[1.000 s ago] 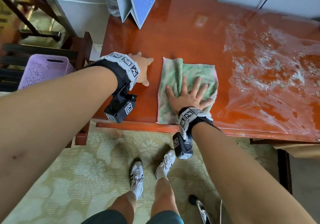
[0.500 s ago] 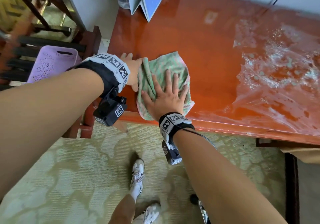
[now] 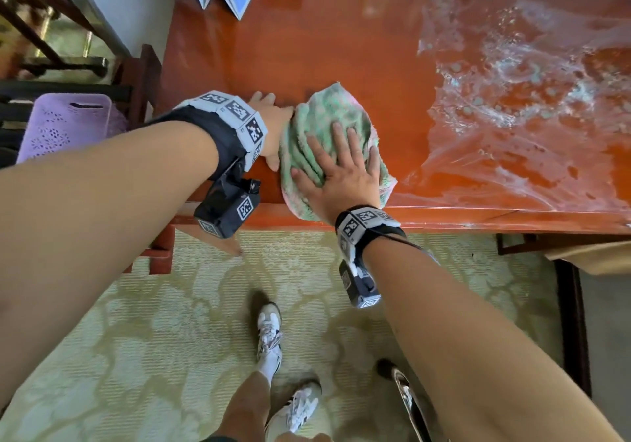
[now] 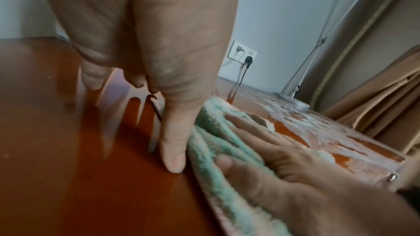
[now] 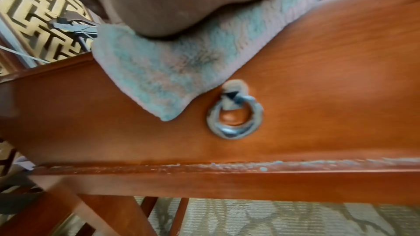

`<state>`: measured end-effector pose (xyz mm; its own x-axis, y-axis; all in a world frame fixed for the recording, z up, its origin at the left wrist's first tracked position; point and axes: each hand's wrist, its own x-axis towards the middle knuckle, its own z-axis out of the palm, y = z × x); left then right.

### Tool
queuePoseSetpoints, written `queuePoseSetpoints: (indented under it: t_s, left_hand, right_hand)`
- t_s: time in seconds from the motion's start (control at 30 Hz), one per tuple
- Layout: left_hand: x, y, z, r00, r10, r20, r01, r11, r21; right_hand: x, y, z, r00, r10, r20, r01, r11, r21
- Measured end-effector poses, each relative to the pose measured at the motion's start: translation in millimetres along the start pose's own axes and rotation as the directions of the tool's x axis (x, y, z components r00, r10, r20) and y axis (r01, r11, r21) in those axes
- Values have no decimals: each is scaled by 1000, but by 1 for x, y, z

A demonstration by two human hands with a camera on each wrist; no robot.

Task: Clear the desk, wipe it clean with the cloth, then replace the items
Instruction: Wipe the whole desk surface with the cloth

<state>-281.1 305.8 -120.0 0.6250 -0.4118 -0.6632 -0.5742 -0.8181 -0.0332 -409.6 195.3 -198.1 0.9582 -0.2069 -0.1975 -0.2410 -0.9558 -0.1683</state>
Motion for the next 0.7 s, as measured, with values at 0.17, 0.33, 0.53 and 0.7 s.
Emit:
queuePoseSetpoints:
  t_s: [0.17, 0.33, 0.53, 0.7]
  left_hand:
    - [9, -1, -1, 999, 34, 30, -33, 999, -22]
    - [13, -16, 5, 999, 54, -9, -54, 996, -69]
    - [18, 6, -10, 995, -85, 50, 86, 996, -19]
    - [25, 31, -33, 994, -108, -8, 108, 993, -40]
  right_hand:
    - [-13, 60, -11, 986, 165, 26, -164, 986, -14]
    - [-7, 57, -9, 972, 234, 25, -232, 971, -53]
    - [0, 57, -11, 973, 226, 51, -224, 974, -45]
    - [5, 67, -17, 967, 237, 91, -236, 972, -22]
